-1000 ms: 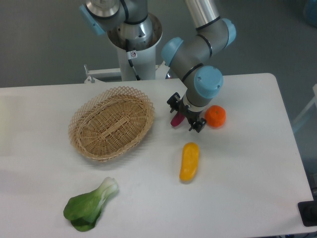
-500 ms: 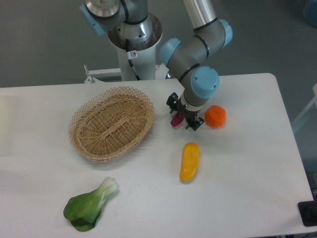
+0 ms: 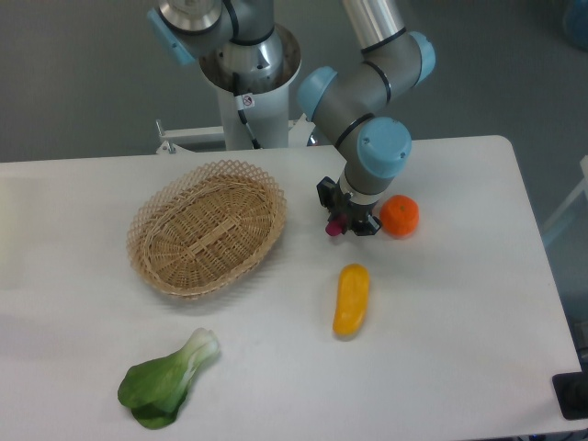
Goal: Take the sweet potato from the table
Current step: 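Lift the held sweet potato up off the table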
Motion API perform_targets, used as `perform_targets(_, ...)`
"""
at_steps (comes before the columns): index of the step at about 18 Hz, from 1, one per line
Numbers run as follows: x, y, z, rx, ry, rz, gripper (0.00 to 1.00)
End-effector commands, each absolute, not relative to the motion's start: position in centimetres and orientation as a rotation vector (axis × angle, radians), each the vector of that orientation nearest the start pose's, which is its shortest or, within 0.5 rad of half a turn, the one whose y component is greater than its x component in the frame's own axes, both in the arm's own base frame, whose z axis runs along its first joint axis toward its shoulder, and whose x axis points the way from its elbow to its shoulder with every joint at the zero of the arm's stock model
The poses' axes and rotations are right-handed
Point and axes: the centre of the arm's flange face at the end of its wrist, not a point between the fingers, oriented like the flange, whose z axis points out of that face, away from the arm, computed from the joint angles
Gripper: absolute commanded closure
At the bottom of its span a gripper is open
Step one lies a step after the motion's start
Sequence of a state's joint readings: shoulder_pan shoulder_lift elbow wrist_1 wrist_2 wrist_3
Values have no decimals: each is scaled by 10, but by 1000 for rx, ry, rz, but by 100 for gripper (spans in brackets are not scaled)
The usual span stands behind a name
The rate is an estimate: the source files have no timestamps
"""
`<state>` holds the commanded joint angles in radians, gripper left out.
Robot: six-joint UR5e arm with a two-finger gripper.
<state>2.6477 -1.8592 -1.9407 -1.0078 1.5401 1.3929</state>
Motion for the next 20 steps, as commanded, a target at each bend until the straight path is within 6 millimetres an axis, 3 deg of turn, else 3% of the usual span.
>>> perform_targets(8,-472,398,296,-3047,457,111,81)
perform_targets(13,-524,420,308,-3029,406,196,81)
perform_targets(20,-559,438,322,-3022,400,233,81)
